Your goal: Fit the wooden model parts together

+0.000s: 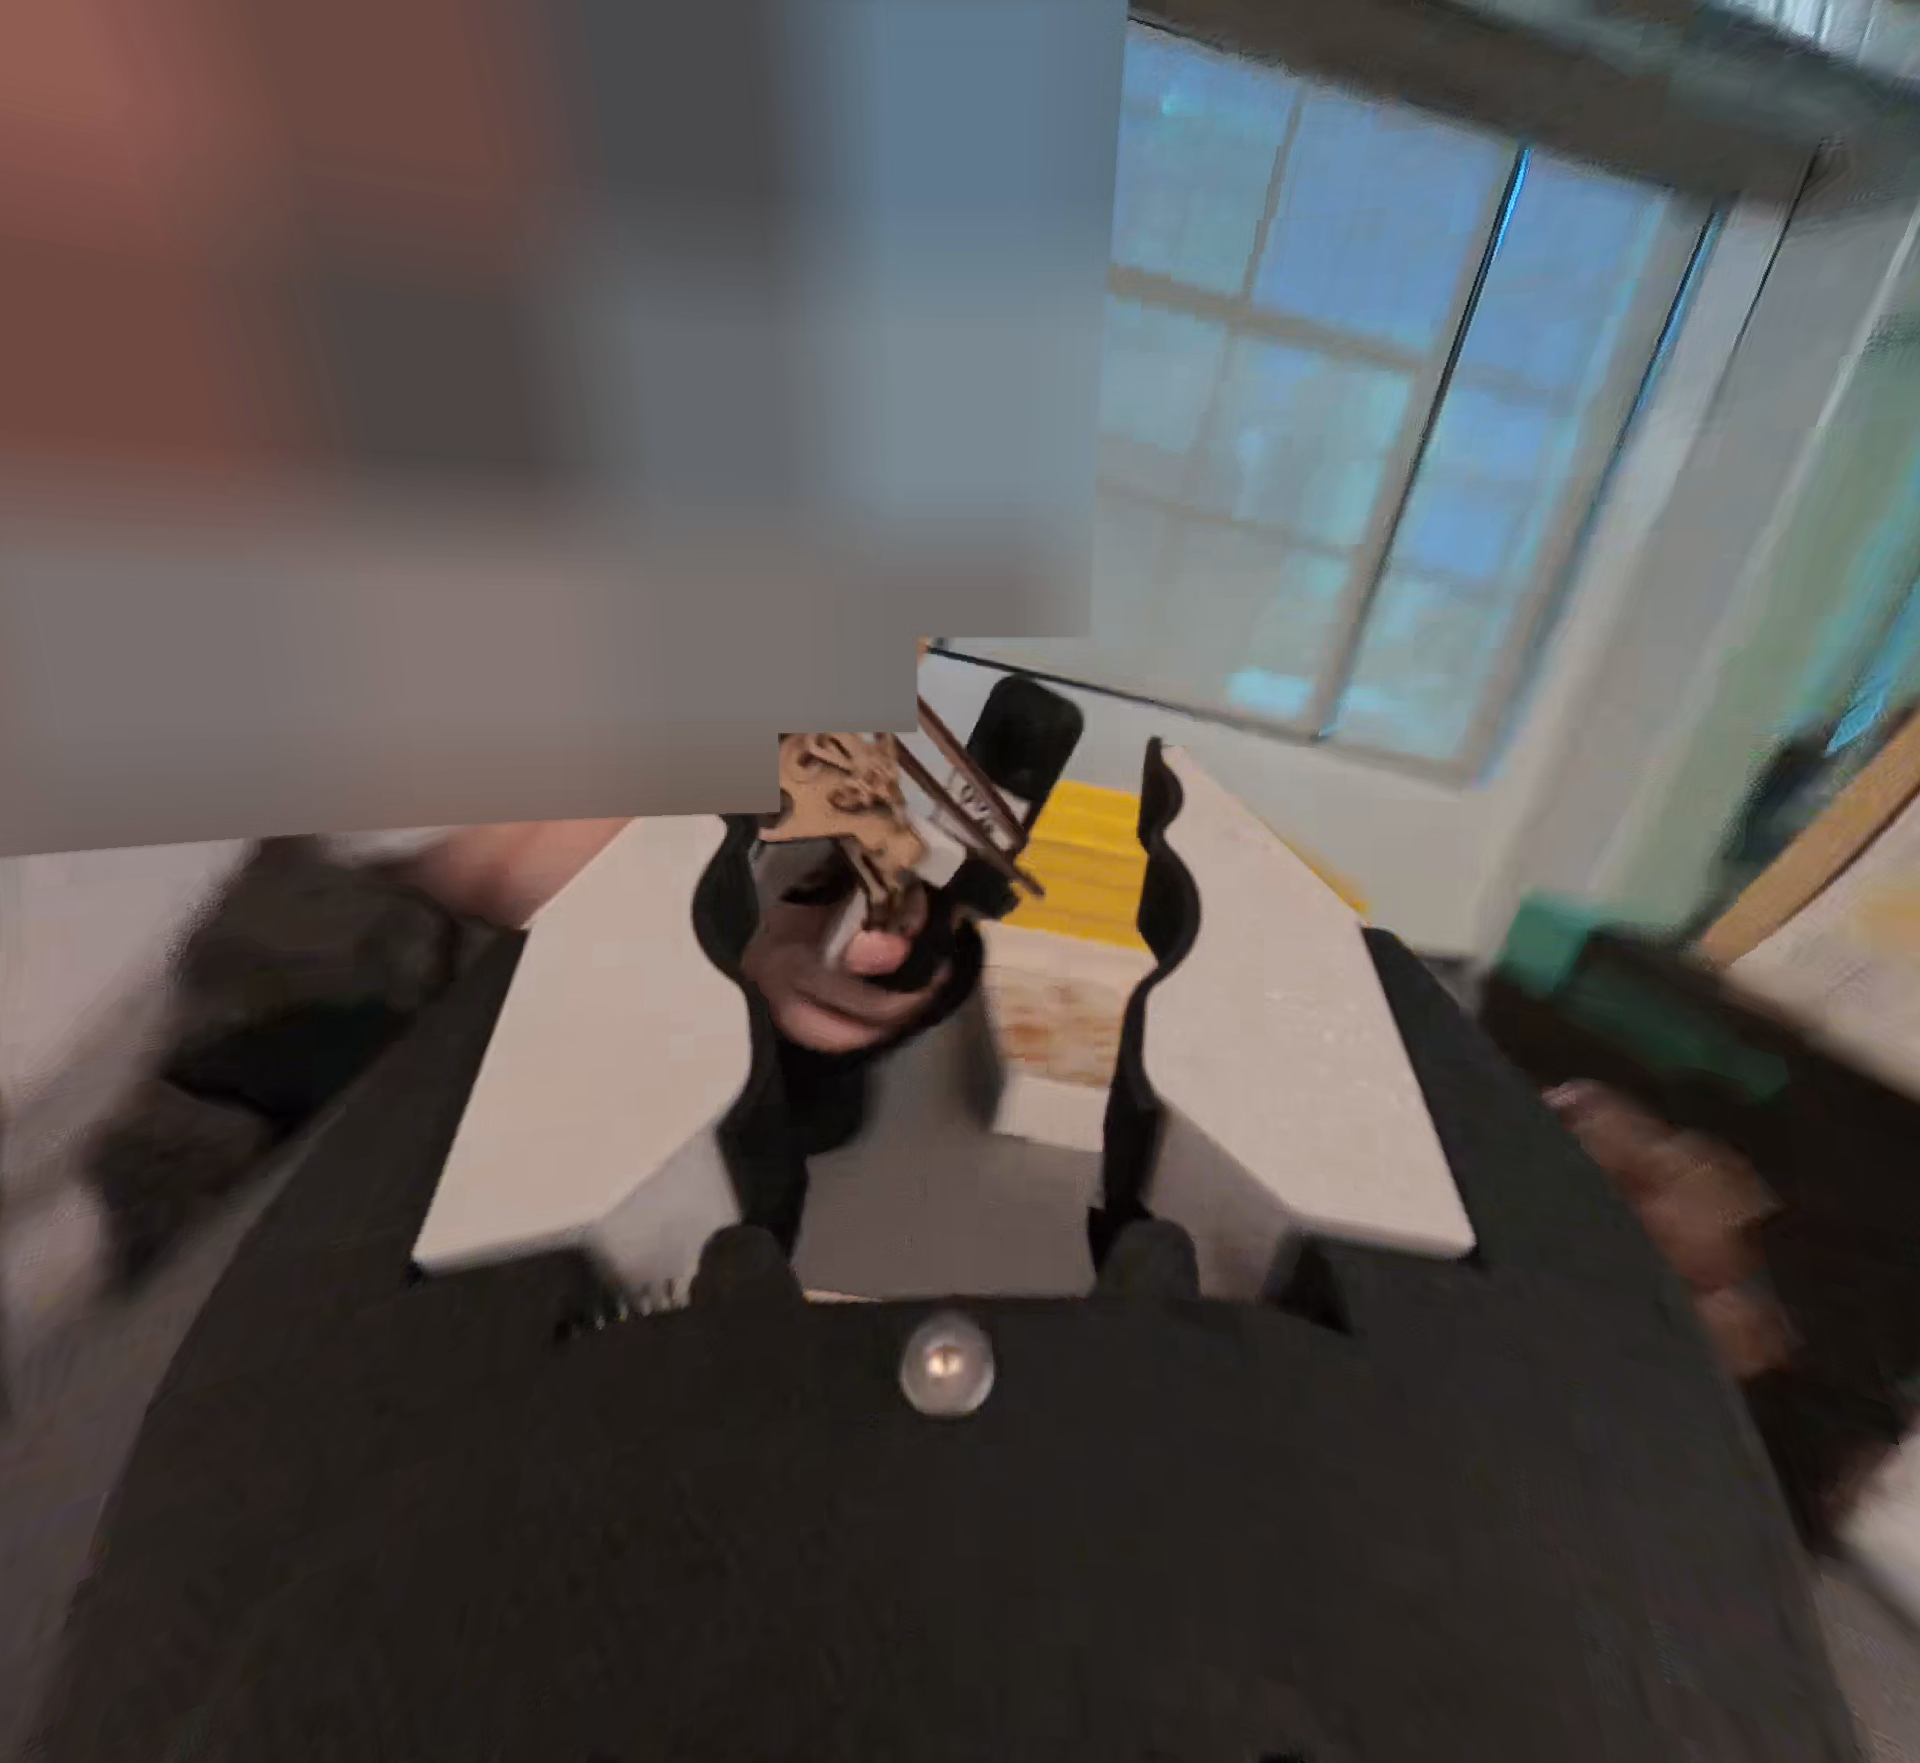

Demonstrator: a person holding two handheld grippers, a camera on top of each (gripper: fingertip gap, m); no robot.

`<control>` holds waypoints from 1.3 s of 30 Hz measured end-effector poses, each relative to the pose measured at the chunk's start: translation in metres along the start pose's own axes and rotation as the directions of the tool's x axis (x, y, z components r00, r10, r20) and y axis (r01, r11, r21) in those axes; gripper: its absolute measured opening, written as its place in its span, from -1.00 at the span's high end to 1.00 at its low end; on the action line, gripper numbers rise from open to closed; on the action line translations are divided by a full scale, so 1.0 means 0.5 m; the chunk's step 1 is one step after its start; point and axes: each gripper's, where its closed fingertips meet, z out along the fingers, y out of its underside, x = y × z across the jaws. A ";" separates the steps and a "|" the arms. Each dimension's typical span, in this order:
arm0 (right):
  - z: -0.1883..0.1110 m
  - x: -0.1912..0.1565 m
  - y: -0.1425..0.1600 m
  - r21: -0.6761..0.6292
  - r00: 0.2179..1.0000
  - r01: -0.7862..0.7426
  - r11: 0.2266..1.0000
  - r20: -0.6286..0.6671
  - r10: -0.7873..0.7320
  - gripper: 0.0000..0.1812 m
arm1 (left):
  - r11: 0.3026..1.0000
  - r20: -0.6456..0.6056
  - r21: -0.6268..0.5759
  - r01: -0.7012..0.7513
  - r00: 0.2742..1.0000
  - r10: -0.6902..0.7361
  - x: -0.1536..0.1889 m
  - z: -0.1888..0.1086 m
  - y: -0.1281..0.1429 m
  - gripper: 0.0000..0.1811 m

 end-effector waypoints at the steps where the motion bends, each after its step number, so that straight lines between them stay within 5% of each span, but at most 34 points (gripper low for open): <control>1: 0.003 -0.021 -0.015 -0.030 0.986 0.165 0.986 -0.009 -0.166 0.26 | 1.000 0.007 -0.010 0.002 1.000 -0.002 -0.003 0.000 0.003 0.82; 3: 0.015 -0.070 -0.027 -0.089 0.906 0.423 0.902 0.023 -0.422 0.38 | 0.999 0.024 -0.032 0.003 1.000 -0.002 -0.010 -0.001 0.012 0.82; 6: 0.035 -0.108 0.015 -0.236 0.795 0.605 0.760 0.129 -0.593 0.53 | 0.999 0.031 -0.051 0.018 0.999 -0.016 -0.015 -0.001 0.019 0.82; 13: 0.039 -0.094 0.060 -0.407 0.744 0.653 0.638 0.186 -0.642 0.63 | 0.996 0.075 -0.074 0.058 0.996 -0.052 -0.034 -0.008 0.029 0.82; 20: 0.021 -0.088 0.088 -0.483 0.745 0.651 0.585 0.259 -0.615 0.62 | 0.988 0.084 -0.127 0.092 0.993 -0.082 -0.040 -0.005 0.052 0.82; 25: 0.015 -0.097 0.091 -0.479 0.760 0.641 0.601 0.286 -0.583 0.80 | 0.981 0.108 -0.146 0.131 0.987 -0.115 -0.052 -0.006 0.064 0.83; 39: 0.013 -0.066 0.096 -0.554 0.803 0.570 0.606 0.218 -0.555 0.83 | 0.976 0.122 -0.137 0.169 0.981 -0.153 -0.060 -0.008 0.066 0.82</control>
